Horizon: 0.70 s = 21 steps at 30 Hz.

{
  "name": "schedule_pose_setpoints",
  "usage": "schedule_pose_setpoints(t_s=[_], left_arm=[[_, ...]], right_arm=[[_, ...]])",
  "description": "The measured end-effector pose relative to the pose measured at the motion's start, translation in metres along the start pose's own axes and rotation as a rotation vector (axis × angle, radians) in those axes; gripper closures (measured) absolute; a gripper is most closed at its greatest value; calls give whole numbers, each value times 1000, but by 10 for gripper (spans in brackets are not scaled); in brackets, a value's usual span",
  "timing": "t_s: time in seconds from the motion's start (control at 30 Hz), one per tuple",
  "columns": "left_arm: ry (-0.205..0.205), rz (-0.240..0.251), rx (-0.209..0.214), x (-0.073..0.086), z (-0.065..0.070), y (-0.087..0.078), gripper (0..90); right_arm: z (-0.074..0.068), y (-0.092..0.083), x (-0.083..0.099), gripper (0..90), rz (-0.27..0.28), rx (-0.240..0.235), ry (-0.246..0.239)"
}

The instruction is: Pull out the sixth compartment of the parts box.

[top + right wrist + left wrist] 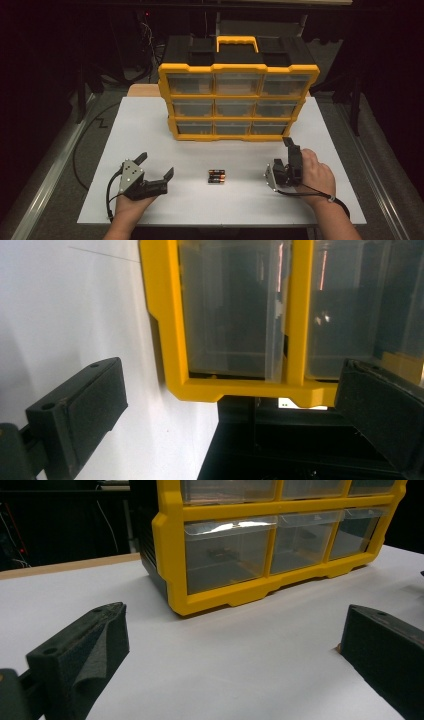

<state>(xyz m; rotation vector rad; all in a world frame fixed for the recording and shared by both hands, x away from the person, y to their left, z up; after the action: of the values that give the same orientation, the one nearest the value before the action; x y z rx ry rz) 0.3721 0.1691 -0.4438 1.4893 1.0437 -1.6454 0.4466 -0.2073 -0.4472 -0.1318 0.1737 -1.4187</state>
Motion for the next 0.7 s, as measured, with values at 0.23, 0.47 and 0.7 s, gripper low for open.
schedule_pose_setpoints(t_s=[0.23,0.47,0.7], left_arm=[[6,0,-1,0,-1,0,4],[7,3,9,0,0,0,5],[6,8,14,-1,1,-1,5]], right_arm=[[-3,0,1,16,-16,-13,15],[16,-6,-10,24,3,13,35],[29,-3,-17,31,-6,16,37]])
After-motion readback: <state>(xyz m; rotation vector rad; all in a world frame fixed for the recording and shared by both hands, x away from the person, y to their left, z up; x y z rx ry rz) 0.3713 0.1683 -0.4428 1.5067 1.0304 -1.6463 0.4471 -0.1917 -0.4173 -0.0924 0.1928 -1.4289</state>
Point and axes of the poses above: each handheld gripper's, and its own axes: y roughly forward along the jaws, x roughly out of its underside, z roughly to its right, the point moved 9 cm from there along y, roughly forward along the jaws, and after that the axes turned 5 degrees about z, right-handed, at the moved point
